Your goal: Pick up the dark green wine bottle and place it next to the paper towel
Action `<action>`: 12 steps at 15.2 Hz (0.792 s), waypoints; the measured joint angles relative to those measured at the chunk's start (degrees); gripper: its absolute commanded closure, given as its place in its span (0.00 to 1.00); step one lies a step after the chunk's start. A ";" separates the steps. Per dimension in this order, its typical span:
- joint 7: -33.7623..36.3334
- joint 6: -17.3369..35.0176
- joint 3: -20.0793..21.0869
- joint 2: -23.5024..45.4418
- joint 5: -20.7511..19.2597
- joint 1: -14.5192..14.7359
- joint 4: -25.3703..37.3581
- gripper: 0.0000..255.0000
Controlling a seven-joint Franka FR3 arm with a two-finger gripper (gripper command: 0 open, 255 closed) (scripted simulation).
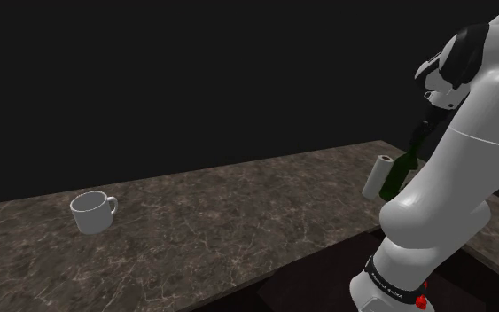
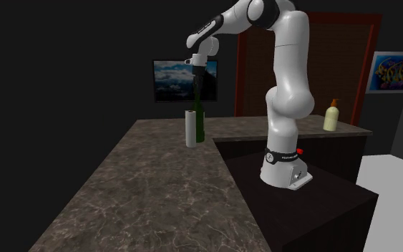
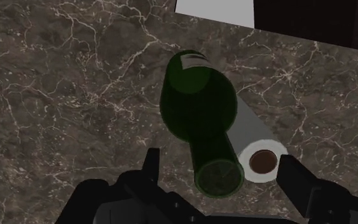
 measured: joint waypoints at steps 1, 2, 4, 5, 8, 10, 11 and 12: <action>0.00 0.00 0.00 0.00 0.00 0.00 0.00 0.00; 0.02 0.00 0.01 -0.01 -0.01 0.01 -0.01 0.00; 0.38 -2.32 -0.02 -0.26 -0.34 0.02 2.23 0.00; 1.26 -3.69 0.03 -1.88 -1.74 0.26 2.70 0.00; 1.73 -6.28 0.02 -2.49 -2.42 0.26 4.98 0.00; 1.72 -6.72 0.00 -2.45 -2.40 0.24 5.43 0.00; 1.71 -6.79 -0.01 -2.42 -2.39 0.23 5.50 0.00; 1.70 -6.83 -0.01 -2.42 -2.39 0.23 5.53 0.00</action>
